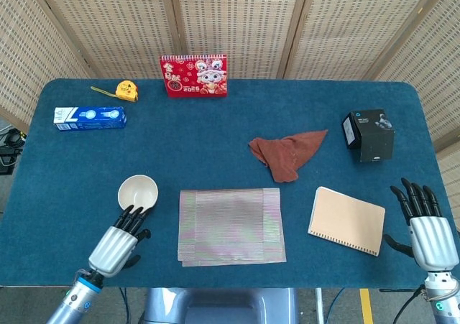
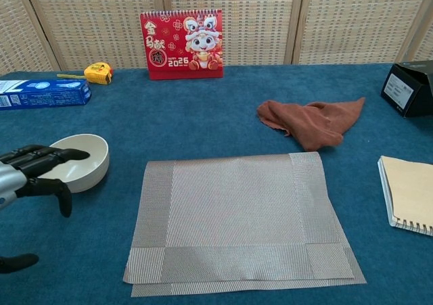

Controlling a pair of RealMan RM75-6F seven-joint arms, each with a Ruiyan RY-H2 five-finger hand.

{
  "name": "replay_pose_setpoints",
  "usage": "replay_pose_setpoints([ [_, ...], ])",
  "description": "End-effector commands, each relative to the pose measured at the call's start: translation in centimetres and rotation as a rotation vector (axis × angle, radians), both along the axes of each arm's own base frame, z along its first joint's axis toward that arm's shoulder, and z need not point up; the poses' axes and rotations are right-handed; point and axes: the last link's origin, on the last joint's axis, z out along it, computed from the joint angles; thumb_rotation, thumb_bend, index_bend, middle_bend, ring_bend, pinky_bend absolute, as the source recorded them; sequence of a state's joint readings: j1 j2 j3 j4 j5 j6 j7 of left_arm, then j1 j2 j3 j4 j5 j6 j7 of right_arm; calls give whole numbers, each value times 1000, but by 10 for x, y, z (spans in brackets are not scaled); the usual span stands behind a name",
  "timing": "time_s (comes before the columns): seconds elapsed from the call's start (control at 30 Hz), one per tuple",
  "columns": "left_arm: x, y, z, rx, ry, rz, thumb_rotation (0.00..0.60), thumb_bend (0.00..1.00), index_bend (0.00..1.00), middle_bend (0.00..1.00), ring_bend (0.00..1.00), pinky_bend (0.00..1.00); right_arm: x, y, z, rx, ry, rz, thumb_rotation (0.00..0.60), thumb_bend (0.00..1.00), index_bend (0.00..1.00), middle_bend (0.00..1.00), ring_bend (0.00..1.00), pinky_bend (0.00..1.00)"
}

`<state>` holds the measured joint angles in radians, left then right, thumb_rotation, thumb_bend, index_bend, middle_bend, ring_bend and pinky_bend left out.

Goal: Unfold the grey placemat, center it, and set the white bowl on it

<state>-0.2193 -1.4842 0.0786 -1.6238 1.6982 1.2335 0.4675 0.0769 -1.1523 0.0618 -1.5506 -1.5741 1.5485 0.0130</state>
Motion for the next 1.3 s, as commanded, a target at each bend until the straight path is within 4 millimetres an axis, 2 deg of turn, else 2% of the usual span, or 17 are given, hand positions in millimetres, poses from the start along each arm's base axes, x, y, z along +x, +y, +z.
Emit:
replay_pose_setpoints([
  [0.03,4,3,-15,-13,17,-16,600,192,448,0,0,0,0,0,1,-1,-6,0,600,107,143,0,0,0],
  [0.27,9,6,-39,-32,30,-26,600,263,479,0,0,0,1,0,1,2,-16,11,600,106,143,0,0,0],
  [0.47,17,6,-53,-48,21,-43,600,264,479,0,0,0,1,0,0,8,-22,13,600,105,143,0,0,0],
  [0.53,19,6,-57,-56,16,-44,600,292,480,0,0,0,1,0,0,8,-25,12,600,105,143,0,0,0],
  [0.67,24,3,-66,-78,14,-51,600,340,439,0,0,0,1,0,2,6,-39,14,600,104,143,0,0,0],
  [0.9,28,-2,-75,-98,14,-55,600,340,364,0,0,0,2,0,7,2,-65,18,600,104,143,0,0,0],
  [1.3,36,-5,-84,-113,15,-68,600,340,426,0,0,0,2,0,10,2,-88,15,600,103,143,0,0,0],
])
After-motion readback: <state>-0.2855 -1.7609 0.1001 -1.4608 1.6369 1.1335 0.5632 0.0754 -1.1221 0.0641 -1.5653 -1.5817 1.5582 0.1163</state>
